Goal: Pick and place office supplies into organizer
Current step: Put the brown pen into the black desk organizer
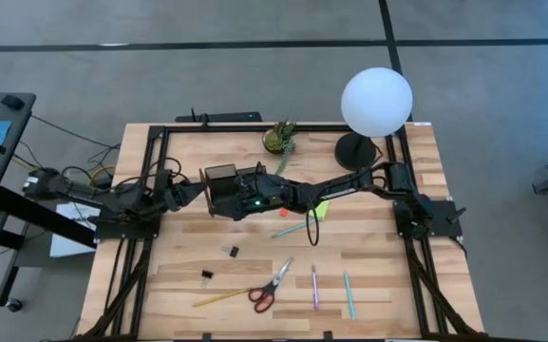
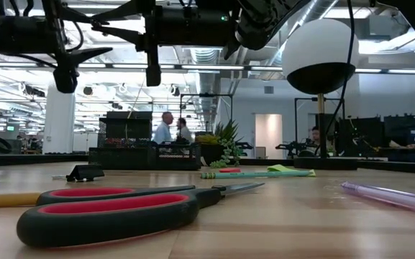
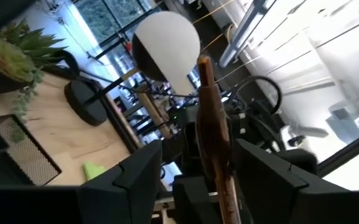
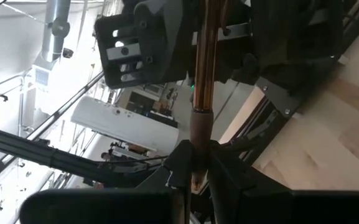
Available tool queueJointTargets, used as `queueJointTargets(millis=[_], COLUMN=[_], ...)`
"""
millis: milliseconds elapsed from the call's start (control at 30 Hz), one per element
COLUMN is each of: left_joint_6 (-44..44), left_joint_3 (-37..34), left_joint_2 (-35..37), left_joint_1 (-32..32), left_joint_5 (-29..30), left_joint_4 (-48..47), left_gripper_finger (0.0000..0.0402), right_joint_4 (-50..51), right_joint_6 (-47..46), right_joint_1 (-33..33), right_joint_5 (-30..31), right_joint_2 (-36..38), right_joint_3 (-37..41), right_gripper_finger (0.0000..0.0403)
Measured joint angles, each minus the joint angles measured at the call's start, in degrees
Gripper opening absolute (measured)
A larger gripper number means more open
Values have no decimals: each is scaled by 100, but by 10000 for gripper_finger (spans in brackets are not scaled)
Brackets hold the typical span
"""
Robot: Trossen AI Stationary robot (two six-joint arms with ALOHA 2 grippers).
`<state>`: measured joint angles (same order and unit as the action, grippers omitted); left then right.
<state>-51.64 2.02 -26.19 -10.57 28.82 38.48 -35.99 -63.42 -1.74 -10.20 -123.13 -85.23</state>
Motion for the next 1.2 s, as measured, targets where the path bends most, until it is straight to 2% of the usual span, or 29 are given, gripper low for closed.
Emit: queueJointTargets(millis=[300,567,700,967,1200], left_joint_6=[305,377,387,336,384], left_joint_3=[387,387,387,398,396], left_joint_2=[-750,-742,-744,-734,-741], left_joint_1=[0,0,-2,-6,-7], left_joint_5=[-138,-106,-103,-116,95], left_joint_4=[8,-17,-20,25,-39], left_gripper_finger=[194,189,152,18,15], right_joint_4=[21,22,23,169,341], right_joint_6=[0,0,22,100,107], right_joint_1=[0,-2,-2,13,13], right_joint_5=[-1,30,42,174,341], right_joint_2=[0,0,0,0,0], right_joint_3=[0,0,0,11,11], right_gripper_finger=[31,38,35,40,56])
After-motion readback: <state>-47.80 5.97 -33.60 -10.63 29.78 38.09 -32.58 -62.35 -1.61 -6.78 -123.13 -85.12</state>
